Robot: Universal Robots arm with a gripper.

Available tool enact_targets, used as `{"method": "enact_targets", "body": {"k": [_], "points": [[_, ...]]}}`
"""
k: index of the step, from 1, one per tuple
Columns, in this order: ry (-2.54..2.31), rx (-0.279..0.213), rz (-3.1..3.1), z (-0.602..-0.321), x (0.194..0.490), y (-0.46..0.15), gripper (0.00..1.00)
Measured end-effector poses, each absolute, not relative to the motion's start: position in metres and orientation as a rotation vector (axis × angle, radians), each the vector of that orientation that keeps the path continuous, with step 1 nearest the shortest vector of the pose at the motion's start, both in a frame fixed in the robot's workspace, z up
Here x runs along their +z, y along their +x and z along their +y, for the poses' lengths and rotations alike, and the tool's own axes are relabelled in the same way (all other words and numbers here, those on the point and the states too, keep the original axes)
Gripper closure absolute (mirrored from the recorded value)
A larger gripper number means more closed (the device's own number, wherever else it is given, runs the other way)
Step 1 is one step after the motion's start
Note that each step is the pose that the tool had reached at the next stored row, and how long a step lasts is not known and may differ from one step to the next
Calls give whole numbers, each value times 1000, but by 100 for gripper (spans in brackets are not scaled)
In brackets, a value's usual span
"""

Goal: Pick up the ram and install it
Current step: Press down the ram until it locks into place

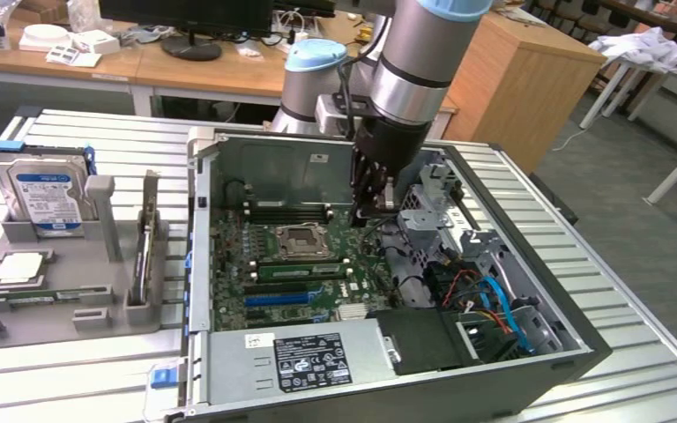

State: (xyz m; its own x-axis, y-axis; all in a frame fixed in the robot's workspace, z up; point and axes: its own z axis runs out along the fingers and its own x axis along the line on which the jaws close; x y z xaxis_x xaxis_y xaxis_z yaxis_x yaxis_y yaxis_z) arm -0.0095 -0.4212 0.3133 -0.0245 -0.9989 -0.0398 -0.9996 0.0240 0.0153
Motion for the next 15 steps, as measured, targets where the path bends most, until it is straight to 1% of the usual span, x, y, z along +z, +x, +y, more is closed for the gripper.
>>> {"method": "enact_targets", "body": {"k": [15], "points": [[-2181,61,2235,-421,296,-10,89]]}}
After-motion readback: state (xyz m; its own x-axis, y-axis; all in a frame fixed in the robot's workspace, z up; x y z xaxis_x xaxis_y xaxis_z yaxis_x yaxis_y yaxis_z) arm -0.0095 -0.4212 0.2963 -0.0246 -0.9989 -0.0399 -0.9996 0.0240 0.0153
